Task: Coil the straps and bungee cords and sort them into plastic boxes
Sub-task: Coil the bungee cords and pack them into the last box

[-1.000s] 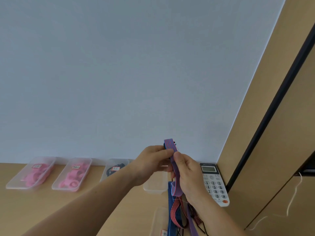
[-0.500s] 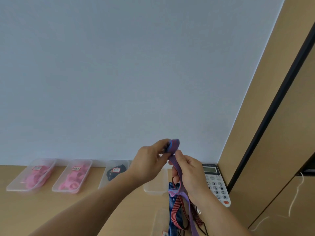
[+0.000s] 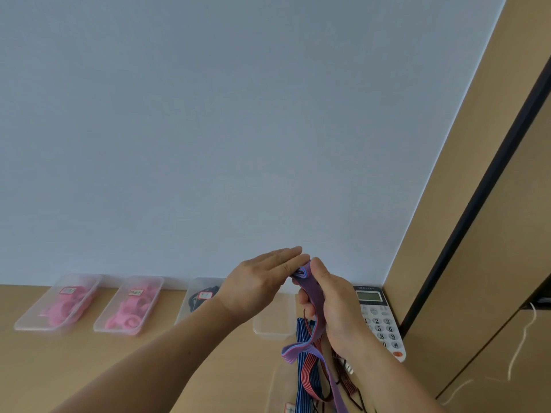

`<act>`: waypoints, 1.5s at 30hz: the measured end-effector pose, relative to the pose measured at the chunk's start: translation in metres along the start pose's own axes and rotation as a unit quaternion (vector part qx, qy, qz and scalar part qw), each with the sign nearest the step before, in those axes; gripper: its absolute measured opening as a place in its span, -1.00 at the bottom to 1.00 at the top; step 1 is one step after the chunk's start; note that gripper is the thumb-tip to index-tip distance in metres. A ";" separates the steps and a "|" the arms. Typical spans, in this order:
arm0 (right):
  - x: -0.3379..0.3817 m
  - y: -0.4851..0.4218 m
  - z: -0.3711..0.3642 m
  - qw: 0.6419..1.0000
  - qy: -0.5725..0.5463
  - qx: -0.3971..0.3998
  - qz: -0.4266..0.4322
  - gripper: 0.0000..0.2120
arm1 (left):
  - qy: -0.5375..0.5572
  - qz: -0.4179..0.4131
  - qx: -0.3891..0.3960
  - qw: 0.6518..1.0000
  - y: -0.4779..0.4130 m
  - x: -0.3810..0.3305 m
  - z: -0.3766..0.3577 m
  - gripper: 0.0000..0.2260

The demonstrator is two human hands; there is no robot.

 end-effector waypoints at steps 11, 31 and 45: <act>-0.001 0.002 0.002 0.991 0.066 0.000 0.114 -0.70 | 0.555 0.491 0.175 0.649 -0.002 -0.004 -0.015 -0.71; -0.017 -0.006 0.009 0.991 0.124 -0.036 0.048 -0.49 | 0.278 0.367 0.080 0.884 -0.008 0.006 -0.013 -0.84; -0.007 -0.001 0.001 0.999 0.034 -0.019 0.026 -0.49 | -0.031 0.026 -0.019 0.999 0.009 0.003 -0.005 -0.54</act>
Point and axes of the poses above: each hand's wrist, its own y-axis away from the middle knuckle, its own z-axis out of the back of the hand, x = y × z, the point moved 3 cm from there along -y, towards the middle knuckle, and after that the axes turned 8 degrees about z, right-handed, at the moved point
